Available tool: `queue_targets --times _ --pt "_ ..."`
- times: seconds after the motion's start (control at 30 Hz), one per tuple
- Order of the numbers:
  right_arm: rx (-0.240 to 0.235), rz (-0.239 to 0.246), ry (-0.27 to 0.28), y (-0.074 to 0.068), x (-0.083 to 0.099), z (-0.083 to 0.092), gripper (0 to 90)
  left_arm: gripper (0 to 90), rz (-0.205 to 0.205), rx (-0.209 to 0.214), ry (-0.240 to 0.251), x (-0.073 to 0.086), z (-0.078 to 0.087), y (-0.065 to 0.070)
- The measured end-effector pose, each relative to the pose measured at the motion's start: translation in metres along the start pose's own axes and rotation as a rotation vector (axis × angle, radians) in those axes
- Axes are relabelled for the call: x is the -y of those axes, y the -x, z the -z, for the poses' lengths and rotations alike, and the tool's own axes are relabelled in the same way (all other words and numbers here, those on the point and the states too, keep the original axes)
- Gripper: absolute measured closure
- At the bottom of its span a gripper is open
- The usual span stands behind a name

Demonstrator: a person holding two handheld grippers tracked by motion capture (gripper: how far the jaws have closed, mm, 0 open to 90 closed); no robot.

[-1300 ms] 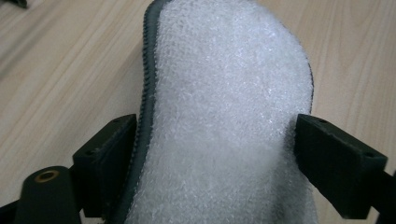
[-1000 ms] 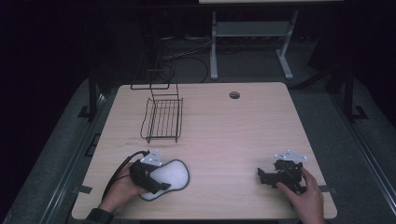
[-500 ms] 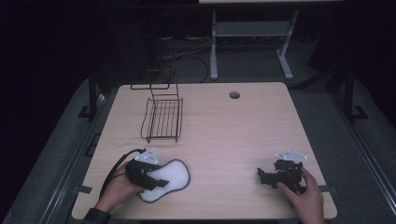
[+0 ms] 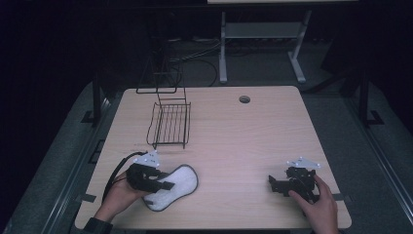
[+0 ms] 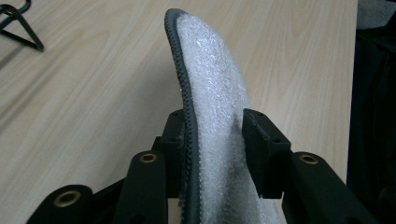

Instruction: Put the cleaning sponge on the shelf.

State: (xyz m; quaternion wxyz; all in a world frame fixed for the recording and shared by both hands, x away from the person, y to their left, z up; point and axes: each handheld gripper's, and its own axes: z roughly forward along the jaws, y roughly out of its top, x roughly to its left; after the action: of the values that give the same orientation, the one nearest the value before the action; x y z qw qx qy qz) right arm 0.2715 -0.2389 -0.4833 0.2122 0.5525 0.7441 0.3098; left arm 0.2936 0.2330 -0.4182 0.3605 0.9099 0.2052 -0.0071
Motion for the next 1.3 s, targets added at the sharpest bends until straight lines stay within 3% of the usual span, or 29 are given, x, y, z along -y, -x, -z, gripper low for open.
queue_targets --times 0.33,0.47,0.7,1.3 --pt "0.000 0.001 0.001 0.000 0.000 0.000 0.0 72.5 0.022 0.029 0.019 -0.004 0.009 0.000" --pt "0.000 0.000 0.000 0.000 0.000 0.000 0.0 74.6 0.045 0.013 0.020 -0.005 0.010 0.001" --pt "0.000 0.000 0.000 0.000 0.000 0.000 0.0 75.1 0.043 -0.017 0.026 -0.006 0.013 0.001" --pt "0.000 0.000 0.000 0.000 0.000 0.000 0.0 75.0 0.086 -0.038 0.075 -0.009 0.029 -0.008"
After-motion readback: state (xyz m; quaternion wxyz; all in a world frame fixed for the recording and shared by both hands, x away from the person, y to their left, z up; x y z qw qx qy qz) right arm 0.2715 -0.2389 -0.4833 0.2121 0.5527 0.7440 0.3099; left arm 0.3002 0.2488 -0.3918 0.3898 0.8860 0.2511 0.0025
